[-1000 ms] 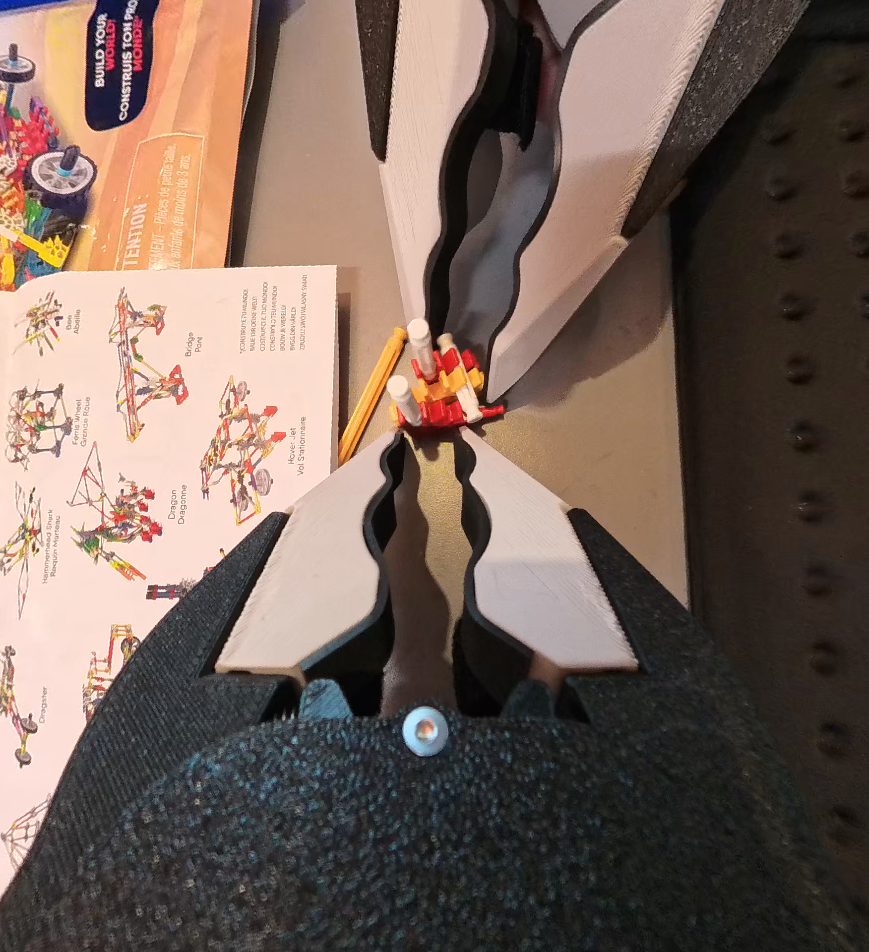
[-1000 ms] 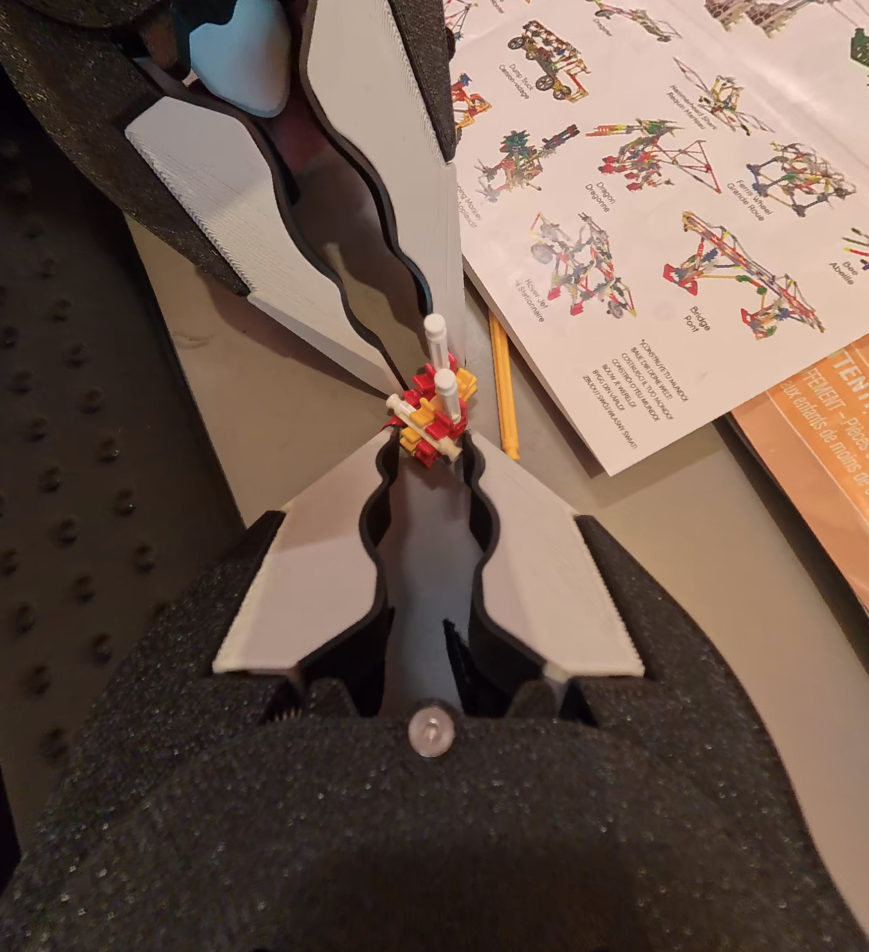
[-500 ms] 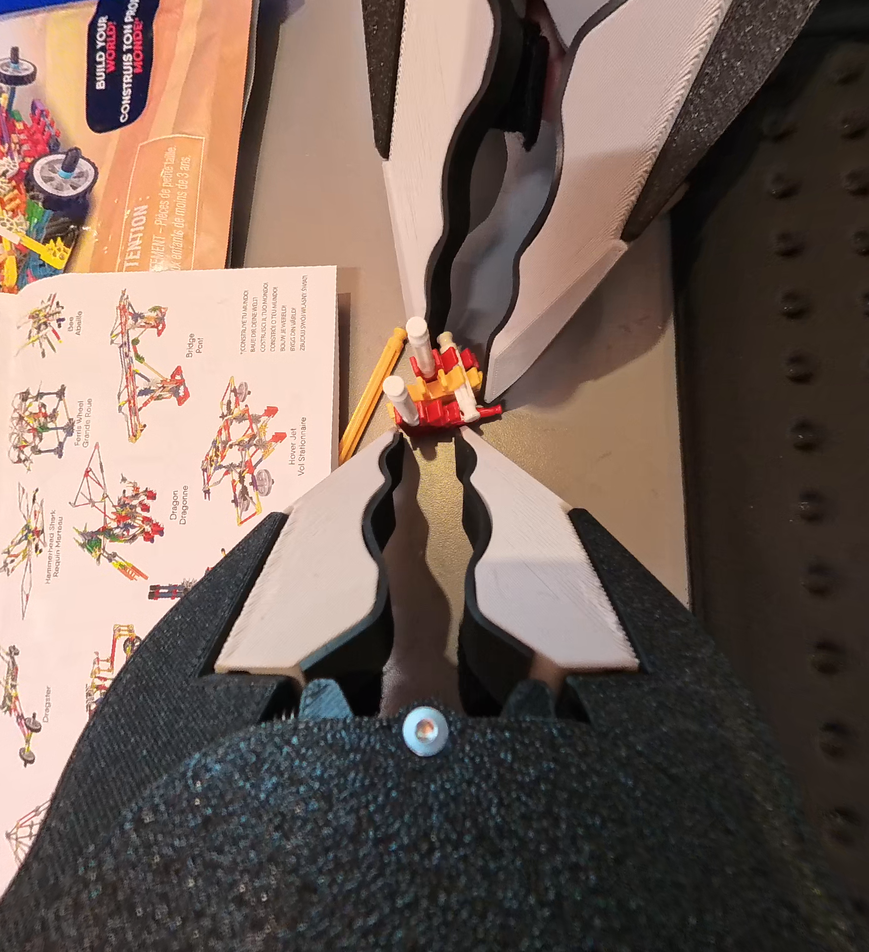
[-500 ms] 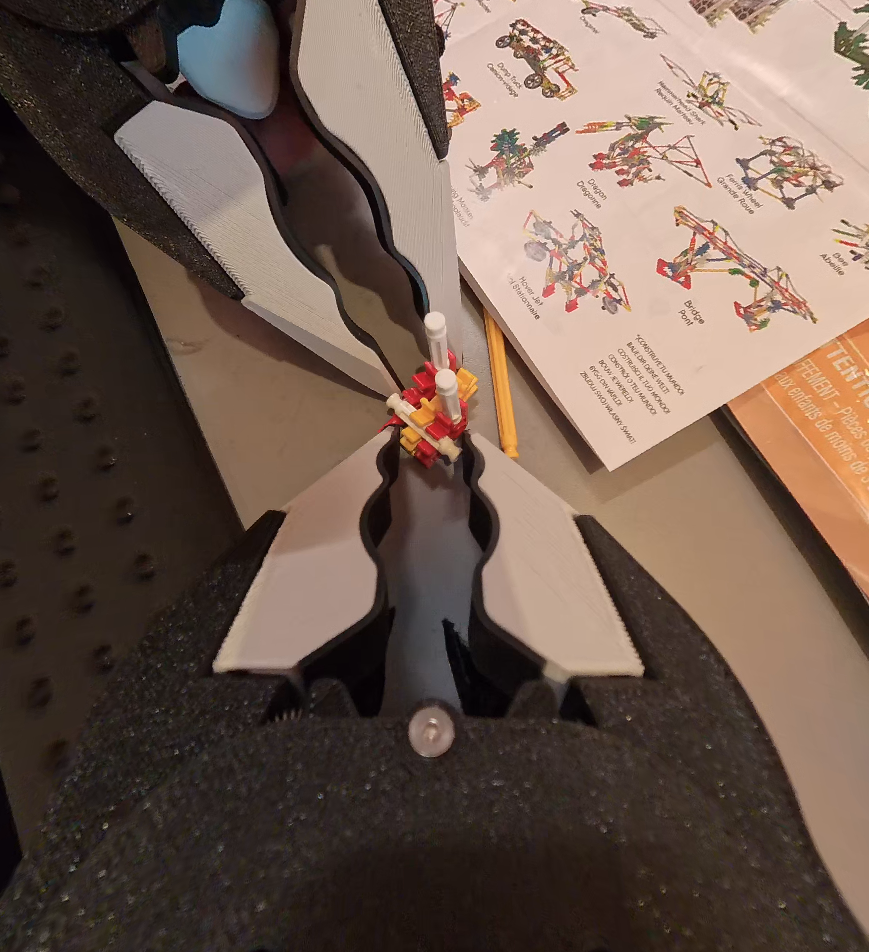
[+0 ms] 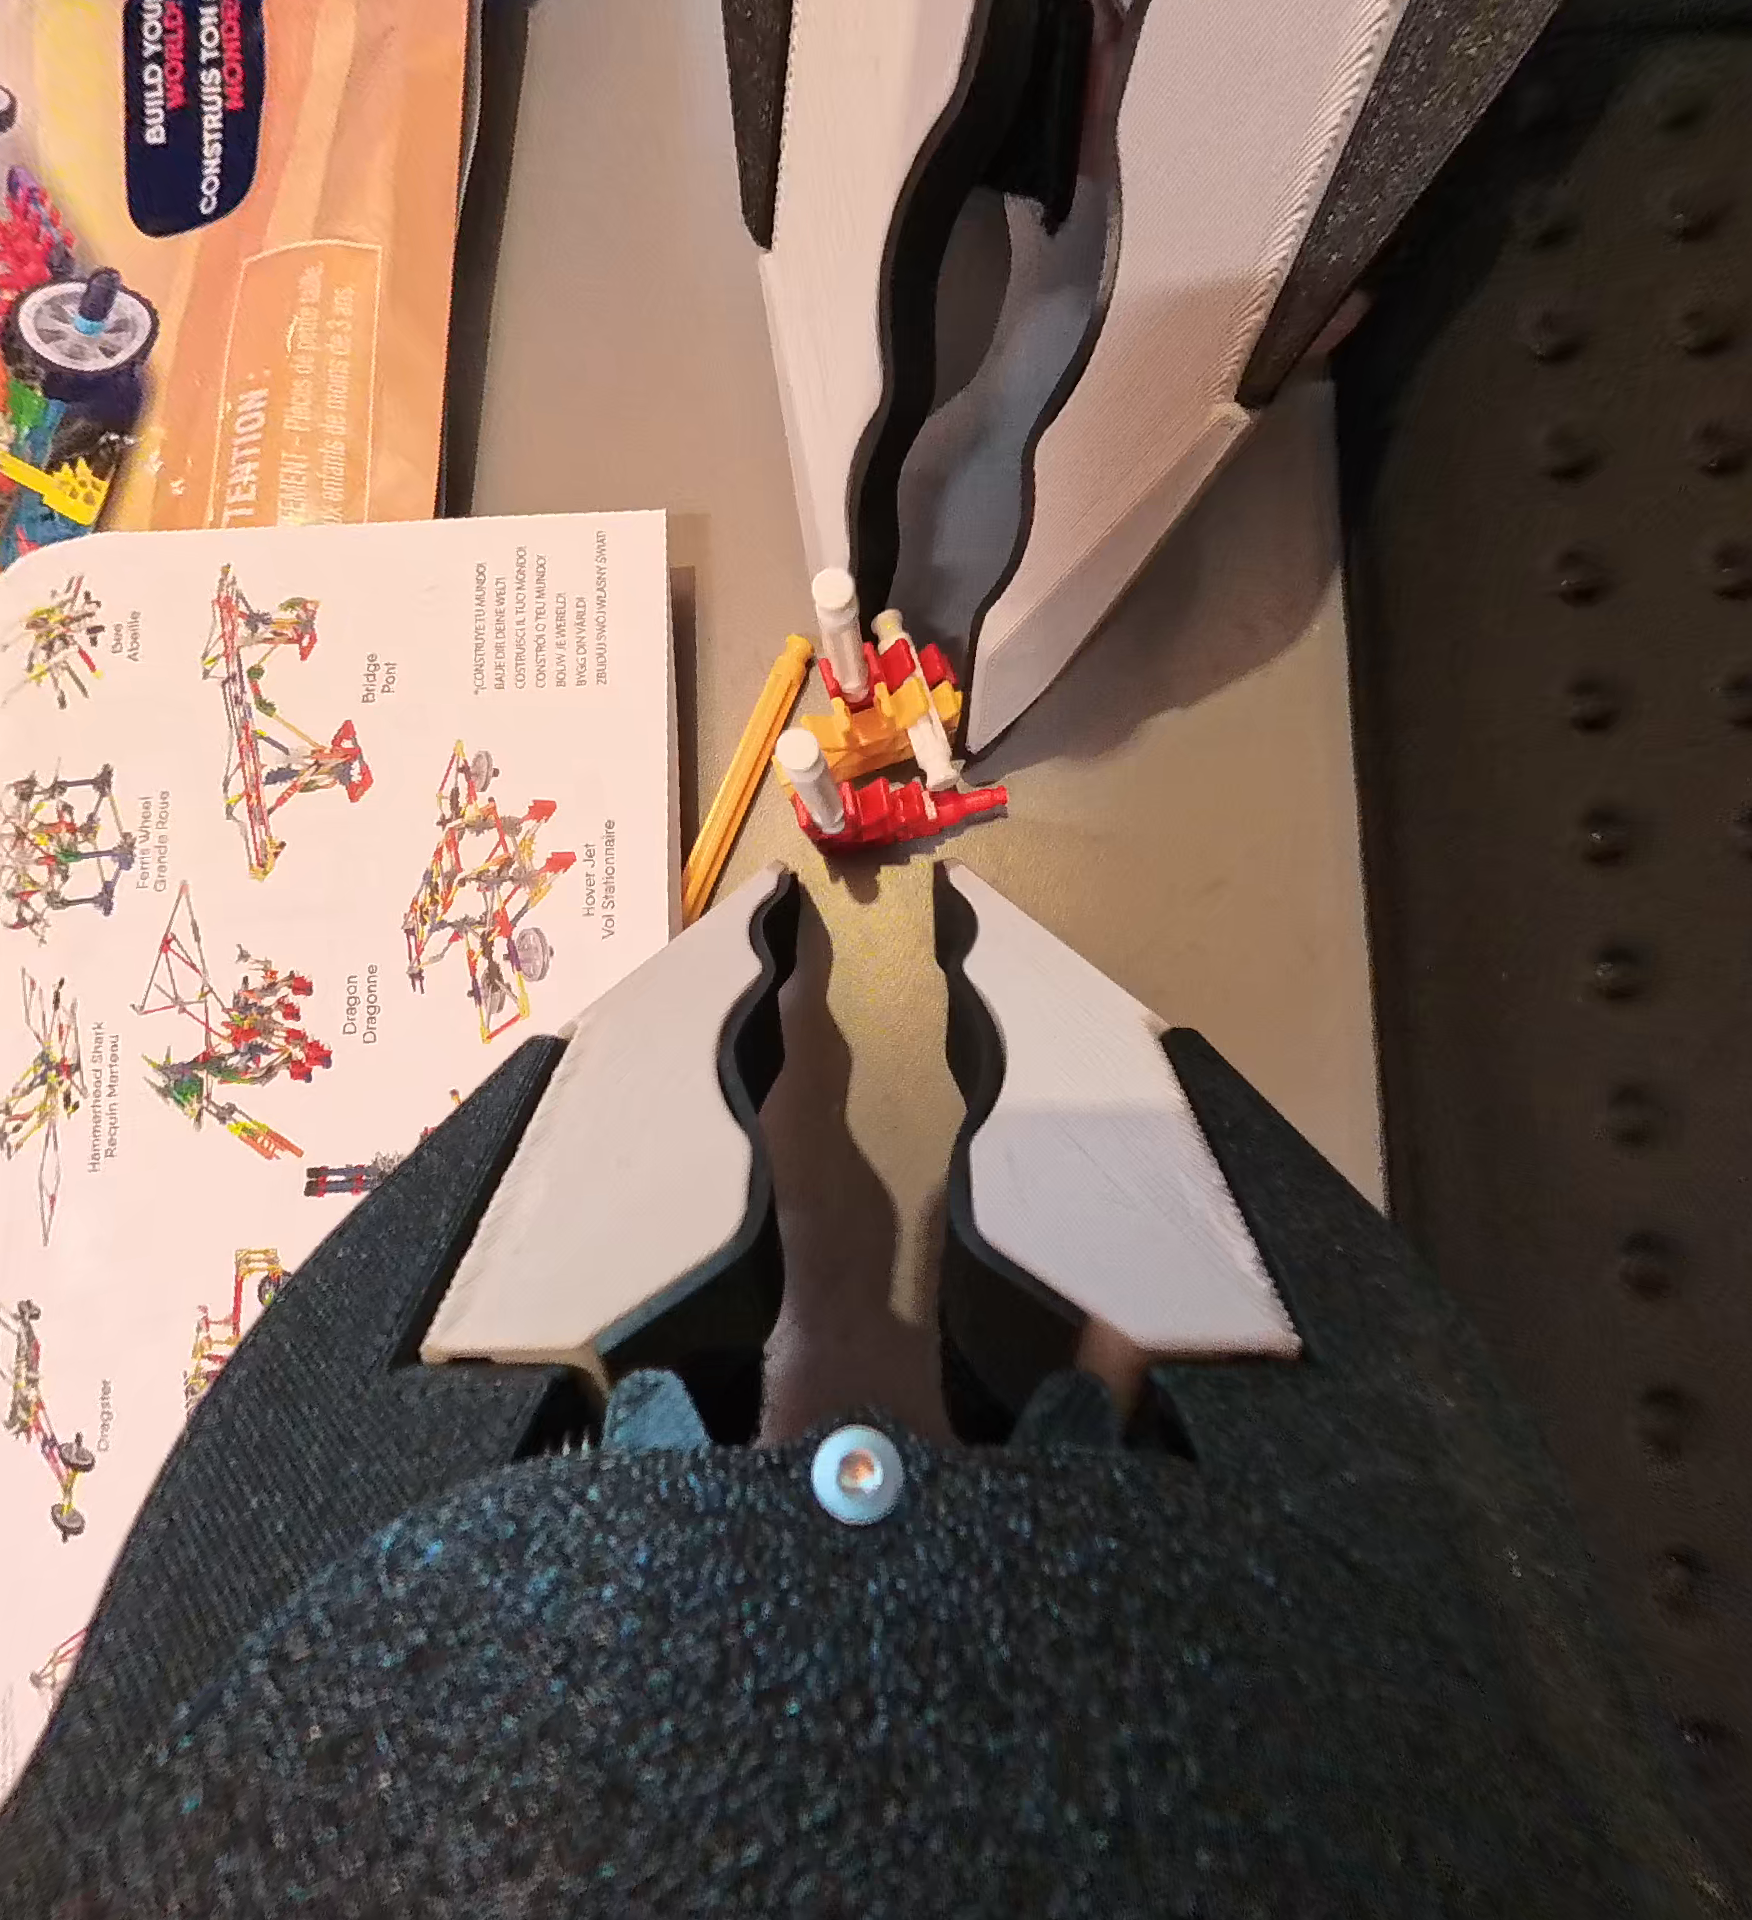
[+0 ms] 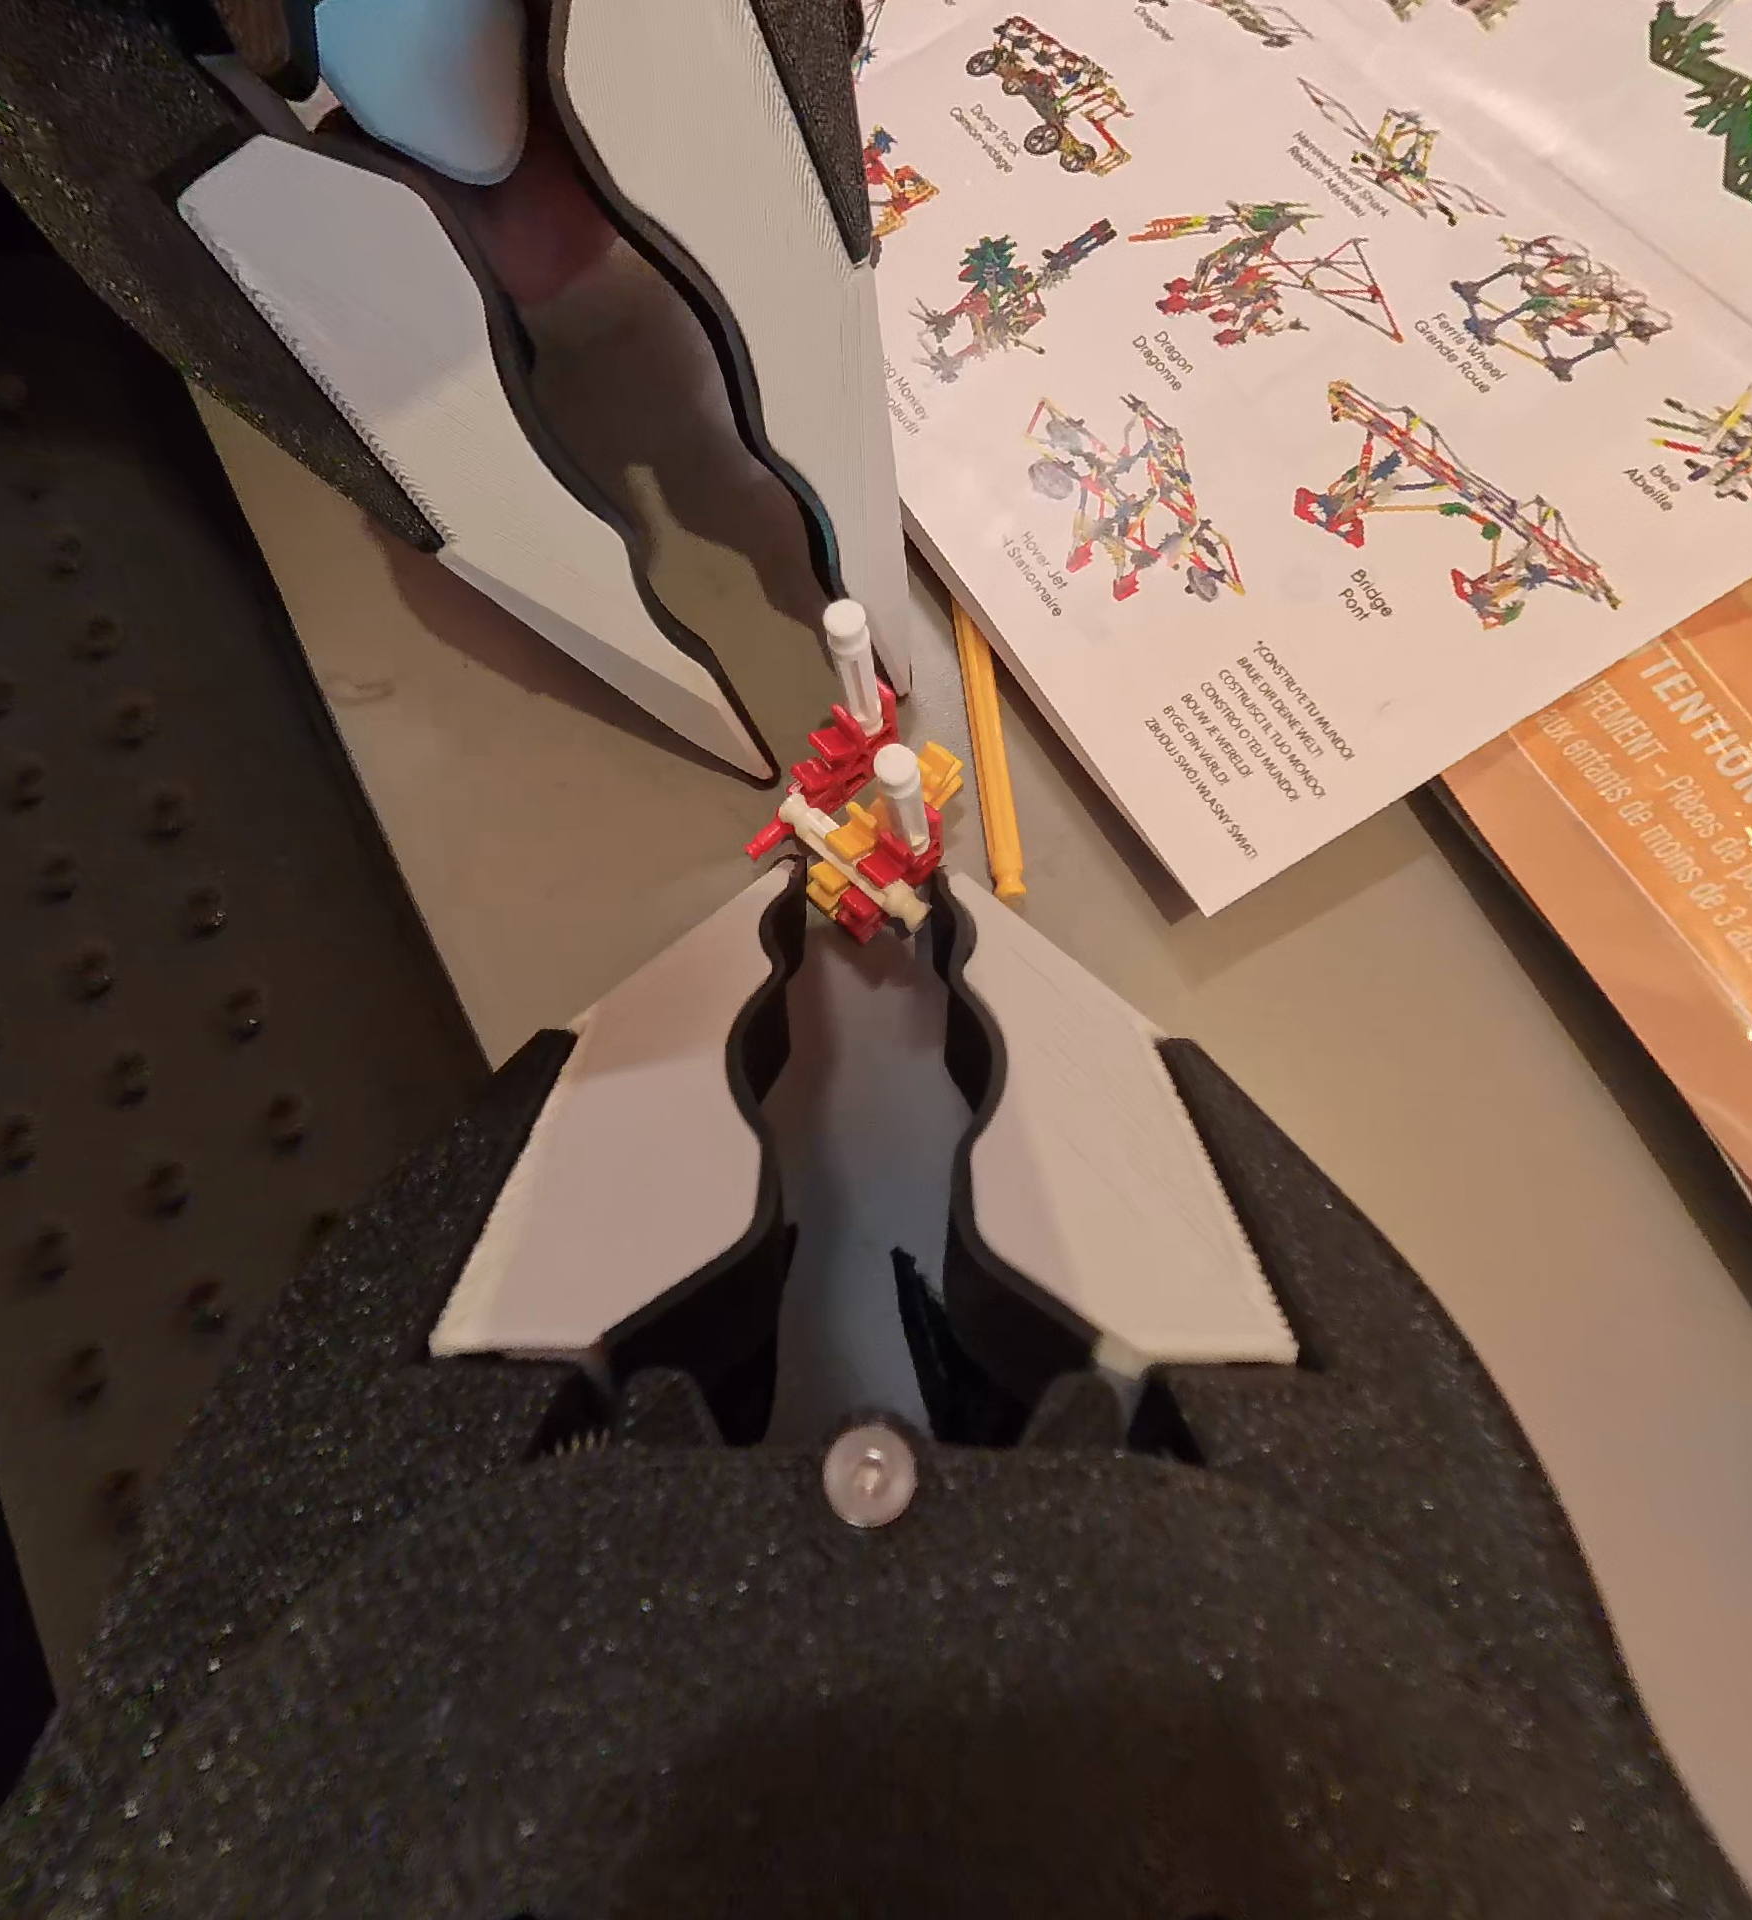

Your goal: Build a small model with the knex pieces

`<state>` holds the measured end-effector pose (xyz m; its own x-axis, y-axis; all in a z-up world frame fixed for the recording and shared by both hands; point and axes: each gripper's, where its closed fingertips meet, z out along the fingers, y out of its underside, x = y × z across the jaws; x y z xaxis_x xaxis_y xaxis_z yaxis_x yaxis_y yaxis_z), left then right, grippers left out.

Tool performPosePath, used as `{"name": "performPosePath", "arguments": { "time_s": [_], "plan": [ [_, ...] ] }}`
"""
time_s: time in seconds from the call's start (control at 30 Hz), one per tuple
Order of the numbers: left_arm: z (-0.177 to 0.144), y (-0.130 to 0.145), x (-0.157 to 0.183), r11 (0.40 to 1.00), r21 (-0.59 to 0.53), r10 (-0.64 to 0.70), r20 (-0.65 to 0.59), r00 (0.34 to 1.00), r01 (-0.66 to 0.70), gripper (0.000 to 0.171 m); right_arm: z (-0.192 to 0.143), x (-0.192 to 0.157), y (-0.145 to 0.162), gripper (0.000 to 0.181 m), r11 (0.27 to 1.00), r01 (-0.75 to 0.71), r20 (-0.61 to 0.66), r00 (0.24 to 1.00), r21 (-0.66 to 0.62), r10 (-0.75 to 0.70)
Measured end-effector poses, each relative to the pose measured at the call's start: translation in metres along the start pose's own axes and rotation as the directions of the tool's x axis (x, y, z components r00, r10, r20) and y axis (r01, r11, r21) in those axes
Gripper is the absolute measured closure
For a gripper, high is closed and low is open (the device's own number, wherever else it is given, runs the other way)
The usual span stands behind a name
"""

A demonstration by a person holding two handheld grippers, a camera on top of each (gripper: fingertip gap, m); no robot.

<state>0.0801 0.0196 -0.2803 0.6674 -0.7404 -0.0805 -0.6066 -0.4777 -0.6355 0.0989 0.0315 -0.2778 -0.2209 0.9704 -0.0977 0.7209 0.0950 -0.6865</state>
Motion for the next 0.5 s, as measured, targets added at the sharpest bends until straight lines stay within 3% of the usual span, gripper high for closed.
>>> {"name": "performPosePath", "arguments": {
  "time_s": [0.27, 0.5],
  "plan": [
    [-0.0019, 0.0022, -0.0006, 1.000, 0.000, 0.008, -0.003, 1.000, -0.008, 0.147, 0.0012, -0.0009, -0.0001, 0.157, 1.000, 0.003, -0.037, 0.999, -0.026, -0.004],
    [-0.0021, 0.0025, -0.0004, 1.000, 0.009, 0.005, -0.011, 1.000, -0.005, 0.147, -0.0003, -0.0053, 0.0012, 0.146, 0.999, 0.014, -0.057, 0.998, -0.050, -0.017]
  ]
}}
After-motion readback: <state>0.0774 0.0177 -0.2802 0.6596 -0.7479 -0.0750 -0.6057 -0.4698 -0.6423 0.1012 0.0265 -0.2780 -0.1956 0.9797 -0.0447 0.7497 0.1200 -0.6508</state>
